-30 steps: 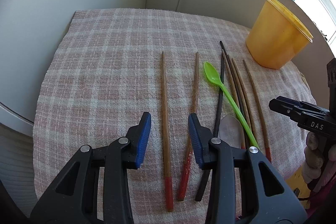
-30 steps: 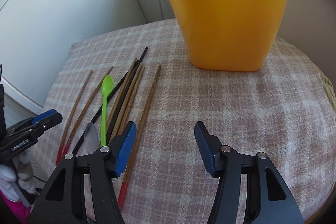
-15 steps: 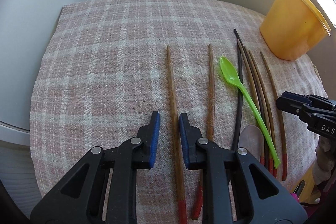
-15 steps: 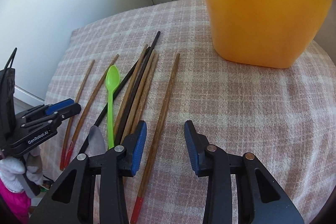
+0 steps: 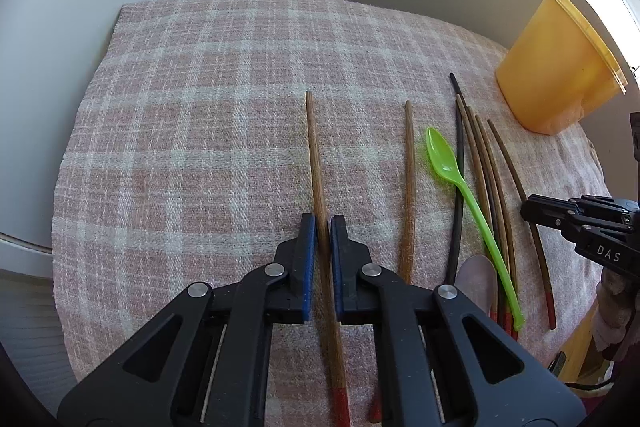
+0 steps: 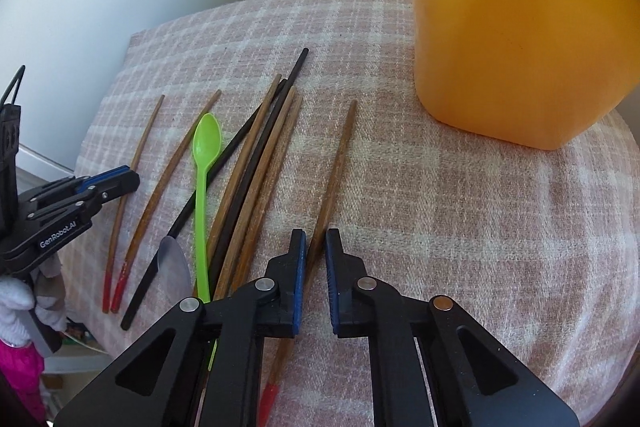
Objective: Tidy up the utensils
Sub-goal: 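Close left gripper on a red-tipped wooden chopstick while right gripper grasps another, then lift the chopstick upright with left gripper while right gripper lifts its chopstick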
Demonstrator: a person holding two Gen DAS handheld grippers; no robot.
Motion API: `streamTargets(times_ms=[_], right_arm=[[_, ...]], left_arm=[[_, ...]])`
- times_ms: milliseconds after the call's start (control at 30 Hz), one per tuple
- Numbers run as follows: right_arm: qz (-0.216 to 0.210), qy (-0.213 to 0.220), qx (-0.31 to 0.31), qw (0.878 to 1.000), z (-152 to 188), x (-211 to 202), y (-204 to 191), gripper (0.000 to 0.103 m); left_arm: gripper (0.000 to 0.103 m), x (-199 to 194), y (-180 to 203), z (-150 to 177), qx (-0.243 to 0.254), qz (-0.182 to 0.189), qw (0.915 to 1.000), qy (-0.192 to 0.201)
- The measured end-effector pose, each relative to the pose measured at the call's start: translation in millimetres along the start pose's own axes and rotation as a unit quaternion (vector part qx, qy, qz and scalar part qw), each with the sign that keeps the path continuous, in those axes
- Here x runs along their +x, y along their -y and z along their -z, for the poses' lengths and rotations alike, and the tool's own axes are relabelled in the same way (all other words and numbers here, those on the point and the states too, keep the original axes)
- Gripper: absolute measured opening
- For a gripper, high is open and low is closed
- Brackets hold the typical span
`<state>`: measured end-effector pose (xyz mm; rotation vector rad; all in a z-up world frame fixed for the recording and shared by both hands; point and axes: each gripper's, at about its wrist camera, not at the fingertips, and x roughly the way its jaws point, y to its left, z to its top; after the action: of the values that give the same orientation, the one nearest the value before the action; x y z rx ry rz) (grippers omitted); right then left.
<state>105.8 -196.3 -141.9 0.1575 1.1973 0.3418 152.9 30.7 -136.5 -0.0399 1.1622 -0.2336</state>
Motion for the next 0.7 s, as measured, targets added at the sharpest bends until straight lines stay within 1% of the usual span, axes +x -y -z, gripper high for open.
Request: streamTargets(times_ms=[67, 267, 400, 533, 667, 700], right_arm=[[-0.008, 0.003, 0.003, 1.000, 0, -1, 0, 0.005], [-0.019, 0.026, 0.002, 0.999, 1, -18, 5, 0.005], [-0.020, 0.047, -0.010, 0.999, 5, -29, 5, 0.005], [-0.016, 0.074, -0.022, 0.997, 11, -43, 8, 0.005], [-0.010, 0.108, -0.036, 0.993, 18, -61, 9, 0.005], [-0.008, 0.117, -0.040, 0.992, 20, -66, 9, 0.005]], left_arm=[[0.005, -2, -11, 1, -0.007, 0.005, 0.9999, 0.006], [0.005, -23, -26, 3, -0.014, 0.016, 0.9990, 0.039], [0.004, -42, -22, 9, -0.009, 0.020, 0.9975, 0.068], [0.004, -63, -17, 15, -0.016, 0.027, 0.9946, 0.098], [0.004, -82, -12, 17, -0.017, 0.032, 0.9911, 0.128], [0.004, -89, -6, 19, -0.015, 0.031, 0.9902, 0.135]])
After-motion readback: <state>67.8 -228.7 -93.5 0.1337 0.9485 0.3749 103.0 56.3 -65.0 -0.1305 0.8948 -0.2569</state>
